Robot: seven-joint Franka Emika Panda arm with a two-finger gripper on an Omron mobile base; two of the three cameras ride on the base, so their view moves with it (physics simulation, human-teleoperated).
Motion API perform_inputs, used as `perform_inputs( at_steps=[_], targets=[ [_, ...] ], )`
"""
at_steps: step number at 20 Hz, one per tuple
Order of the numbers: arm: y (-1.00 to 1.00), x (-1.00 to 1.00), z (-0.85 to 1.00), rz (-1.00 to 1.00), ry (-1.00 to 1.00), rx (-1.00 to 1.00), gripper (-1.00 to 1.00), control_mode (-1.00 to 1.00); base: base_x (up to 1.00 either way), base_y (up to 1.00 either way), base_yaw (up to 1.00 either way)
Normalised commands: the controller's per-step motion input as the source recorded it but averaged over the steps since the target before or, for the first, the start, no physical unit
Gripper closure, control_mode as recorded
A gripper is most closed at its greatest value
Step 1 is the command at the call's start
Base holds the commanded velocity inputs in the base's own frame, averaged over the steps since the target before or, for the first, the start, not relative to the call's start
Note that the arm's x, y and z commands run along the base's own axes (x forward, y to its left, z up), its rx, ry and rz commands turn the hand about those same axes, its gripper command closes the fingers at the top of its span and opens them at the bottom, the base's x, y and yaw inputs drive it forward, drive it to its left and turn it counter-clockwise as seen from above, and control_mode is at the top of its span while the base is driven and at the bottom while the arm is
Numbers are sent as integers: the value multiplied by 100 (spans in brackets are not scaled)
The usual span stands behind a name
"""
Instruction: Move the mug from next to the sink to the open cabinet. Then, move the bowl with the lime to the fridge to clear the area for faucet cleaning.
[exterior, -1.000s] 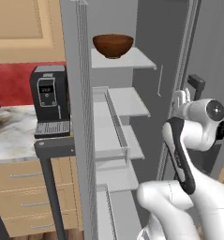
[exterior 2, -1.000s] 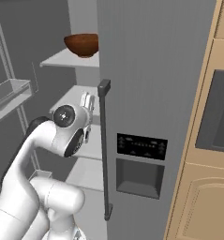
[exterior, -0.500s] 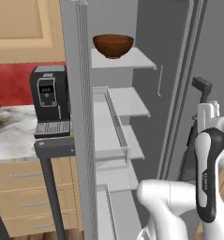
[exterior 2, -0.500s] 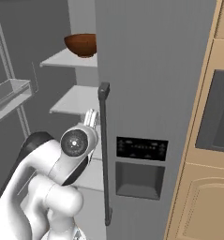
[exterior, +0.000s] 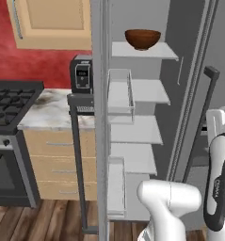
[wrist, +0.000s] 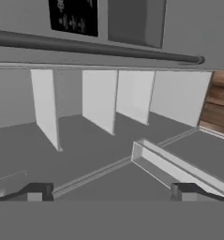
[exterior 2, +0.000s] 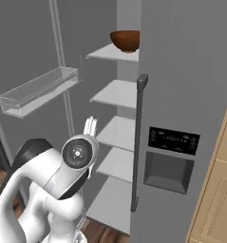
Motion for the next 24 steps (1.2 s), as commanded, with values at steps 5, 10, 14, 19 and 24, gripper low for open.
perform_inputs(
  at_steps=[5,10,14,19,24],
  targets=[
    [0,0,0,0,0,0,-100,100,-18,54,87],
    [0,0,0,0,0,0,-100,100,-24,16,90],
    [0,0,0,0,0,0,-100,100,0,12,95],
    [0,0,0,0,0,0,-100,100,-34,1,83],
    [0,0,0,0,0,0,-100,100,-87,-16,70]
  ],
)
